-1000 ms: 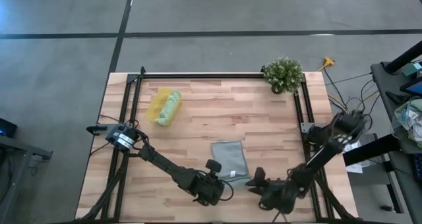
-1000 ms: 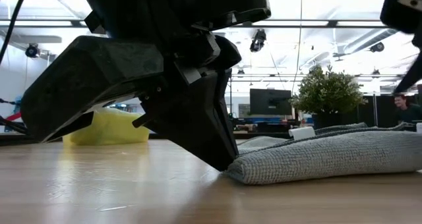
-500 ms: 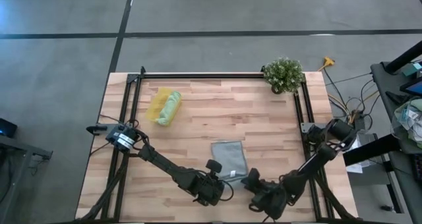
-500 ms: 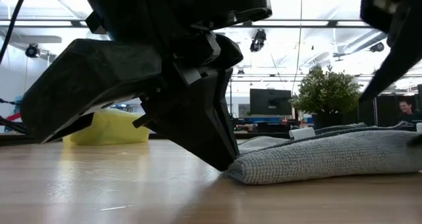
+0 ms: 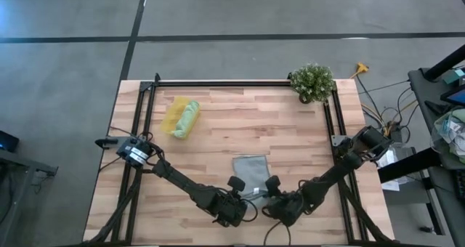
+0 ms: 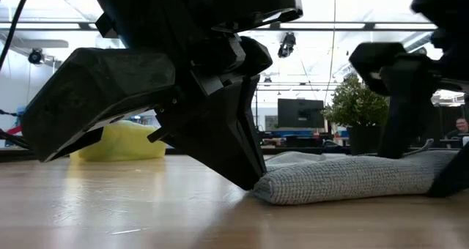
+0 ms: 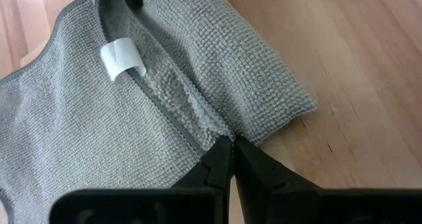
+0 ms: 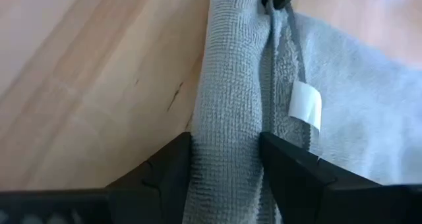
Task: Roll microfiber towels into tight, uniform cylinder then place into a basket
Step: Roll the gray towel
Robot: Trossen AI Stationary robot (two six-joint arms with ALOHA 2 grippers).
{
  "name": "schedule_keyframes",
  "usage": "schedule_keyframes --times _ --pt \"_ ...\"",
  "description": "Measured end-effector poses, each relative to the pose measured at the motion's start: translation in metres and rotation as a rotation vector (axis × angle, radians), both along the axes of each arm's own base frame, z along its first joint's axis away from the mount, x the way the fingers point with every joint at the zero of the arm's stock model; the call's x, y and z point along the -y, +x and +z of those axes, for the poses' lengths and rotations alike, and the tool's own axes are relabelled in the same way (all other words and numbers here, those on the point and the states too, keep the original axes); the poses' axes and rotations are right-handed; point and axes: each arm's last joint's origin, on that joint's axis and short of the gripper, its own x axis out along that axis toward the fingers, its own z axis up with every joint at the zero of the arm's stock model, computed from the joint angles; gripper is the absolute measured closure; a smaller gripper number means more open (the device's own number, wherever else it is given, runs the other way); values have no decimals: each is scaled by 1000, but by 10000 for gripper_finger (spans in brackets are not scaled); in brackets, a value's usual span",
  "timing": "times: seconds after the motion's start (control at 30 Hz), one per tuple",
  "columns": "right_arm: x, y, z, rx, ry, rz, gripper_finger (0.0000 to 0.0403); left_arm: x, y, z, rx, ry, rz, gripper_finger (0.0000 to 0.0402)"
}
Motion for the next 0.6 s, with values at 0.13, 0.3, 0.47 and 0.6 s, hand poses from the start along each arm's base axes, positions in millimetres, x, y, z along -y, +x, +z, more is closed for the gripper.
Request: schedule_keyframes --times 0.13,0.3,0.47,0.6 --pt "-1 0 -1 -40 74 -11 254 0 0 0 -3 2 2 400" --pt "-2 -1 -2 -67 112 -17 329 0 0 0 -4 3 3 400" --pt "0 0 -2 -103 147 4 387 0 0 0 -6 6 -2 400" --pt "0 5 -1 -129 247 6 391 -1 -1 4 -3 5 -2 400"
